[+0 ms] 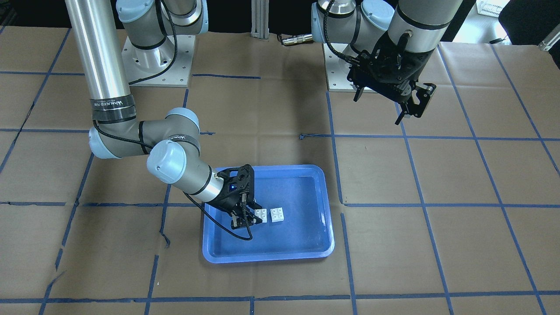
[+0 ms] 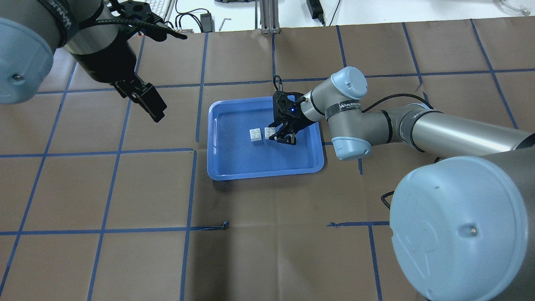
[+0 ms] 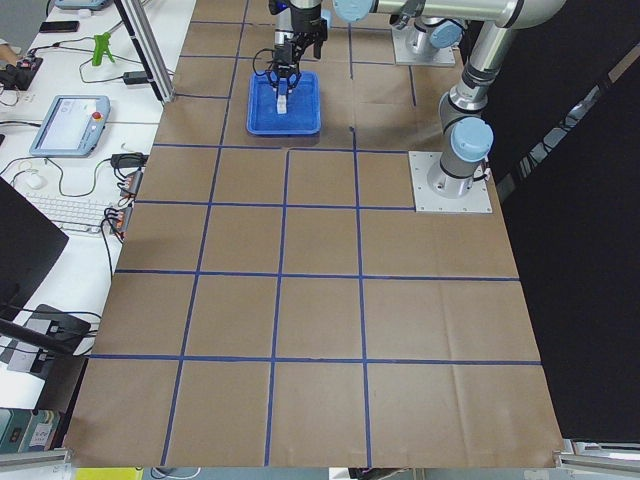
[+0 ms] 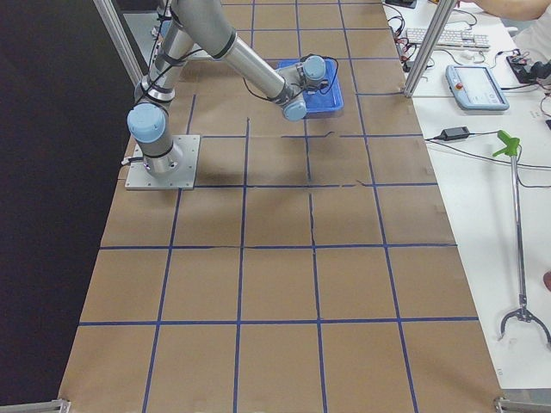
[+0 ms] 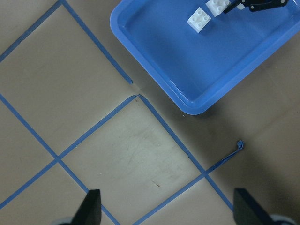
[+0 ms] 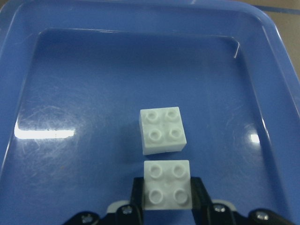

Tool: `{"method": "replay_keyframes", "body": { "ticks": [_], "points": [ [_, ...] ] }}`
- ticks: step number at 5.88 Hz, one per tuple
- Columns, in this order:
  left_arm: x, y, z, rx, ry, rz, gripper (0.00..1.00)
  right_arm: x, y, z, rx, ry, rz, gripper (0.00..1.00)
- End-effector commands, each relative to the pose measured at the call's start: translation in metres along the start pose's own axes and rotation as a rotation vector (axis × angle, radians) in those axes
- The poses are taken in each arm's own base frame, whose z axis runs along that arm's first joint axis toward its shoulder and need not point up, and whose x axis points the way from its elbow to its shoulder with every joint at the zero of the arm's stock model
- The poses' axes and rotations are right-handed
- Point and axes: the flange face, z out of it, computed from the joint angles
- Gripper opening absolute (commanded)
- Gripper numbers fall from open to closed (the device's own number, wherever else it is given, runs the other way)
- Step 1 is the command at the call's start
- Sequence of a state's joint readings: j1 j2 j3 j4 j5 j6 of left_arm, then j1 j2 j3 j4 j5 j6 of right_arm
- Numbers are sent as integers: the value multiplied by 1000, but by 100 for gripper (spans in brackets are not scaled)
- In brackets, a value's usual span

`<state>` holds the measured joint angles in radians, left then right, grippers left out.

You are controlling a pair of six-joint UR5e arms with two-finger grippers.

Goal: Assemble white blocks and place on blue tray

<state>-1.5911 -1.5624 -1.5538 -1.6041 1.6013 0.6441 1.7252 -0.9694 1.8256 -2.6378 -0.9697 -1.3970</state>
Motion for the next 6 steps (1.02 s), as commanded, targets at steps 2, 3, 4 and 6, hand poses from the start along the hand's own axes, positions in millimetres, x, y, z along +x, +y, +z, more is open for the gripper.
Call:
{"method": "replay_keyframes", "body": {
  "ticks": [2, 3, 4, 6],
  "points": [
    [0, 2, -1, 2, 2, -5, 99, 0, -7, 4, 4, -3, 23, 22],
    [0, 2, -1, 2, 2, -5, 99, 0, -7, 4, 4, -5, 28, 22],
    [0, 3, -6, -2, 7, -6, 99, -1, -9, 5, 4, -5, 46, 22],
    [2, 6, -15, 16, 1, -250, 99, -1, -9, 5, 4, -5, 48, 22]
  ]
}}
